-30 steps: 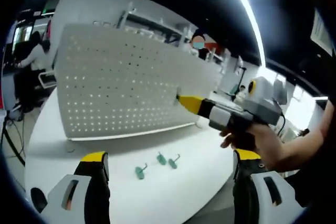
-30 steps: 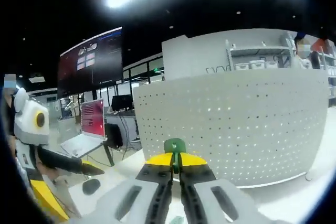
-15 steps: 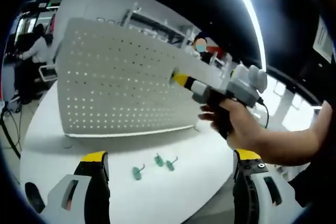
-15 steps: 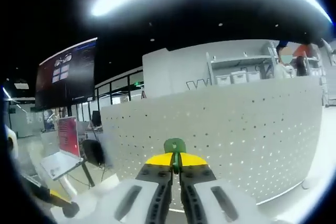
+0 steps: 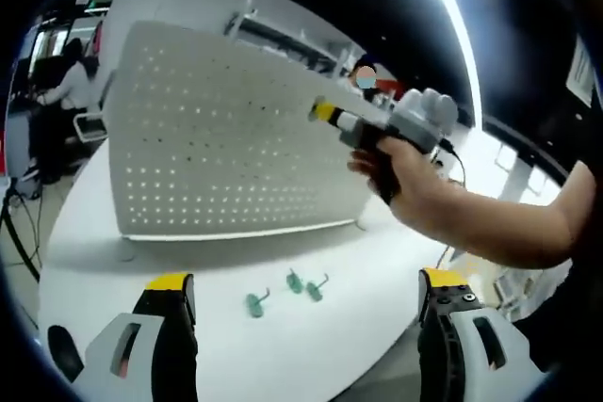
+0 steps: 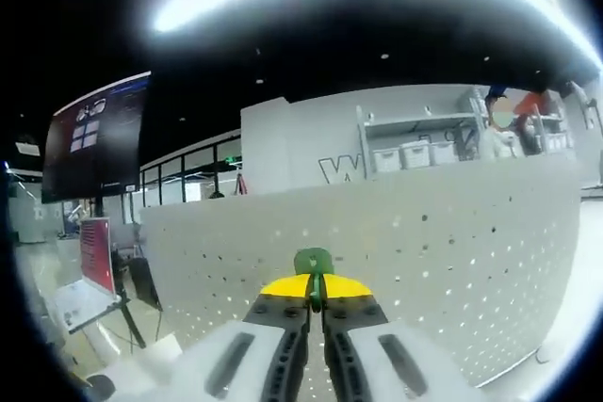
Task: Insert the hook assembly into the mounting plate slot until the hook locks in place.
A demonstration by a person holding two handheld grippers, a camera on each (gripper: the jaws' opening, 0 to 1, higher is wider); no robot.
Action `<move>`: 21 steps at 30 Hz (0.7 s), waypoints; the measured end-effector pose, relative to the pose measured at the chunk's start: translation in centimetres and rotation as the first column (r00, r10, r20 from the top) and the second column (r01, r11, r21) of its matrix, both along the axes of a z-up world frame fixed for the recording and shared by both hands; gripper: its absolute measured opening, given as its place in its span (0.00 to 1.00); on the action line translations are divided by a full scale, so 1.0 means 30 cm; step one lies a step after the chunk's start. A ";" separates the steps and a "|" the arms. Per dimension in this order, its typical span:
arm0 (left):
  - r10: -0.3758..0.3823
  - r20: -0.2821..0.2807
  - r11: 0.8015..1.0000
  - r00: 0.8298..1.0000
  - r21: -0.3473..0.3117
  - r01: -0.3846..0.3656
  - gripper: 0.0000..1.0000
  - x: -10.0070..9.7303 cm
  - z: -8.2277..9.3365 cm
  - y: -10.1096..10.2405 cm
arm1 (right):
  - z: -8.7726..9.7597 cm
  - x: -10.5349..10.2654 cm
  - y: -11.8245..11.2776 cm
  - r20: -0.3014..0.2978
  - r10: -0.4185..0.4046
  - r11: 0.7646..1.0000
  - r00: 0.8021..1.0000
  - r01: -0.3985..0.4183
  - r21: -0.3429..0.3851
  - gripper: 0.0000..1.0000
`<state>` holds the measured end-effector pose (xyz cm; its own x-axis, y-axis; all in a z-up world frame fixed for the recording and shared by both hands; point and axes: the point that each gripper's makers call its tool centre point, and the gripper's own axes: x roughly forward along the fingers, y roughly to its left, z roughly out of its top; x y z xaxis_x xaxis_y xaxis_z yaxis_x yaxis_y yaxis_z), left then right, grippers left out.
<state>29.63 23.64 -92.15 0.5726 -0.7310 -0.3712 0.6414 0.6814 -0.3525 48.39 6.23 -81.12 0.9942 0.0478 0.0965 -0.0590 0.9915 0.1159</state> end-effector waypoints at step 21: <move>0.001 -0.021 1.000 1.000 0.003 -0.001 0.95 0.020 -0.023 0.010 | 0.036 0.081 -0.032 -0.036 -0.044 0.998 0.998 0.045 0.037 0.00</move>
<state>30.23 23.93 -92.84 0.5656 -0.7290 -0.3855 0.6332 0.6834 -0.3633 50.82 5.26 -80.02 0.9980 0.0002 0.0624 -0.0099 0.9879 0.1547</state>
